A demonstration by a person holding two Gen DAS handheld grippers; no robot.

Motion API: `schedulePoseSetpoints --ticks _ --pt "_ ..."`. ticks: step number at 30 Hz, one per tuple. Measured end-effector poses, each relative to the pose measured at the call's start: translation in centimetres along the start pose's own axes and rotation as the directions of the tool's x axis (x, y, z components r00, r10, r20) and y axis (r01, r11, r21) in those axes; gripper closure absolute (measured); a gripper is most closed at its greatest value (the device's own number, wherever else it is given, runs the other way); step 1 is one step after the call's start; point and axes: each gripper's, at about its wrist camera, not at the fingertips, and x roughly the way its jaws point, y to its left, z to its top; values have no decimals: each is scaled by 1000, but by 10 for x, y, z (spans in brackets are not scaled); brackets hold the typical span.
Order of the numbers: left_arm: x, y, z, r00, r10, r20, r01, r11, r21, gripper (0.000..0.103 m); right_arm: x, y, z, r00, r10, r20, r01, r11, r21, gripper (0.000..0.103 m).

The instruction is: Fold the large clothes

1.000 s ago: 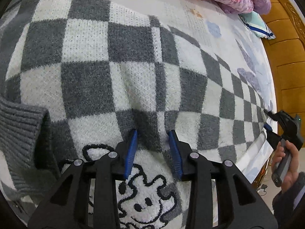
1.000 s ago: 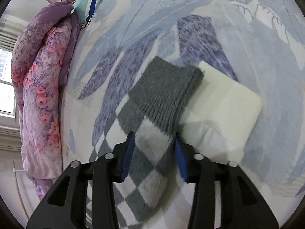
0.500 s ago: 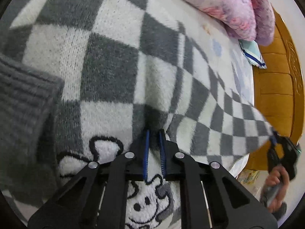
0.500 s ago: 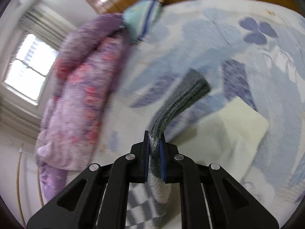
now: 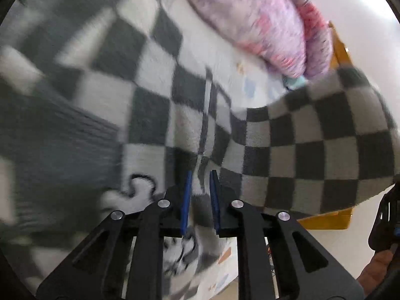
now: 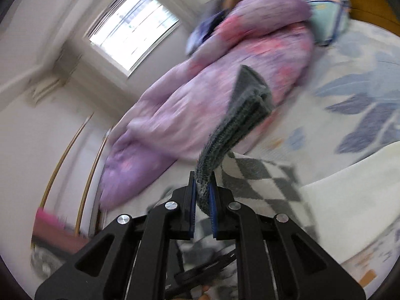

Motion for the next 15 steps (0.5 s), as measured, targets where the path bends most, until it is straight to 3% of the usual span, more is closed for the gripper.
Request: schedulePoseSetpoints --ticks 4,8,10,15 --pt "-69 29 1 997 51 60 -52 999 11 87 37 61 -39 994 50 -95 -53 998 -31 94" --pt "-141 72 5 978 160 133 -161 987 1 81 69 113 -81 983 69 -167 -82 994 -71 94" --pt "-183 102 6 952 256 169 -258 966 -14 76 87 136 -104 977 70 -203 -90 991 -95 94" --pt "-267 166 0 909 347 232 -334 938 -95 71 156 179 -184 943 -25 -332 -38 982 -183 94"
